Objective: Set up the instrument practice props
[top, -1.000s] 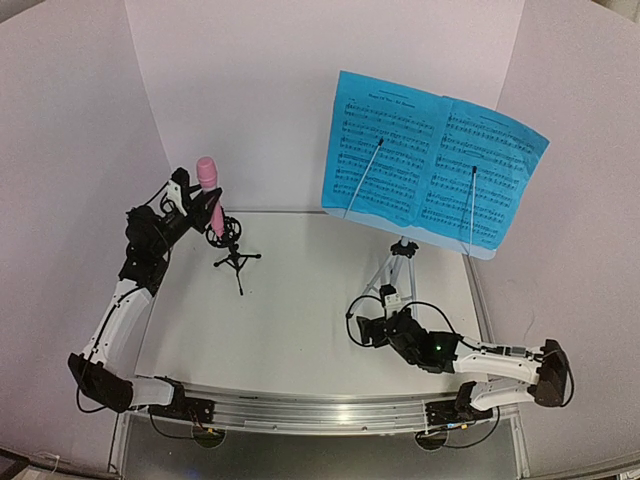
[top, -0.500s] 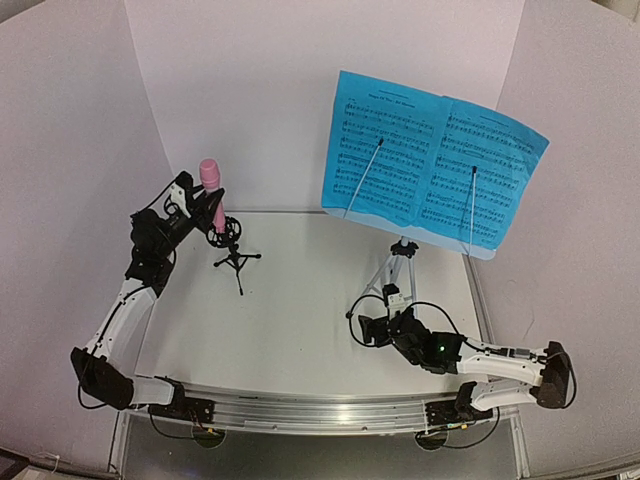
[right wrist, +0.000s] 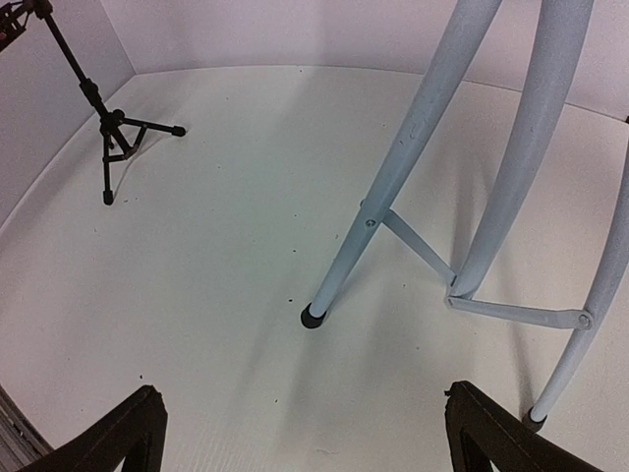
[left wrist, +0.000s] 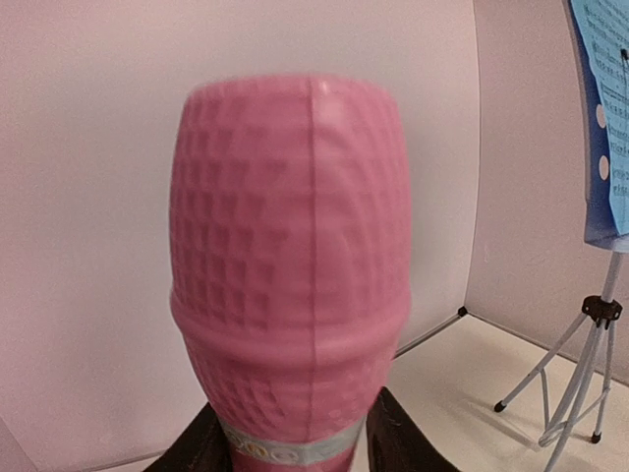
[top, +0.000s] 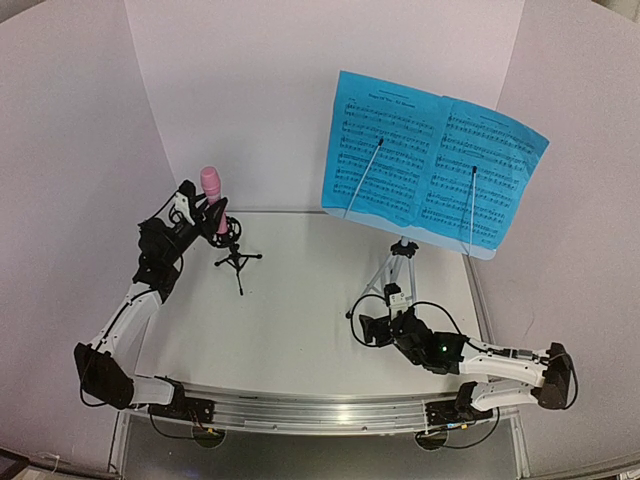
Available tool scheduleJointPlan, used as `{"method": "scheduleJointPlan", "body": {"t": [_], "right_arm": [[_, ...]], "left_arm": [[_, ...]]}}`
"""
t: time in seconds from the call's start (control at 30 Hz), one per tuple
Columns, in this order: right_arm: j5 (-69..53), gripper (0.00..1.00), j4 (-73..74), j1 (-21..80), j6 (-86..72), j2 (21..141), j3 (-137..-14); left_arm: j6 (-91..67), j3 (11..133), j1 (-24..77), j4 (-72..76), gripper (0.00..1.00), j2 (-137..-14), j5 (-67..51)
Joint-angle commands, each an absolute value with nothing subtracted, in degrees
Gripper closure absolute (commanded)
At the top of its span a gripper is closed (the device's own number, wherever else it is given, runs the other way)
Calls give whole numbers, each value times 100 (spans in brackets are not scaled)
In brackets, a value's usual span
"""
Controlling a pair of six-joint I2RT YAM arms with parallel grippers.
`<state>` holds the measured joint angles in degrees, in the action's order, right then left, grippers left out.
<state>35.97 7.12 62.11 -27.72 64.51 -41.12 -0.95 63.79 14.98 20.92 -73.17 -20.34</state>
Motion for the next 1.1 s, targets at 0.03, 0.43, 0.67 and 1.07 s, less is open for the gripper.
{"method": "scheduleJointPlan", "body": {"t": [0.03,0.43,0.67,1.07], "right_arm": [[3565,3,767,6219,-2721,6390,-4183],[3537,3,836,6214,-2643,6363,-4227],[3636,2,1071,6218,-2741,6317,-4275],[4142,3,4416,6129,-4220,6262,-5150]], "left_arm": [[-239,6330,1504,1839,16,-7237,-1973],[-256,6356,1503,1486,13,-7096,-1861],[-262,6573,1504,1092,3,-6686,-1849],[-537,6165,1473,-829,0,-5046,658]]}}
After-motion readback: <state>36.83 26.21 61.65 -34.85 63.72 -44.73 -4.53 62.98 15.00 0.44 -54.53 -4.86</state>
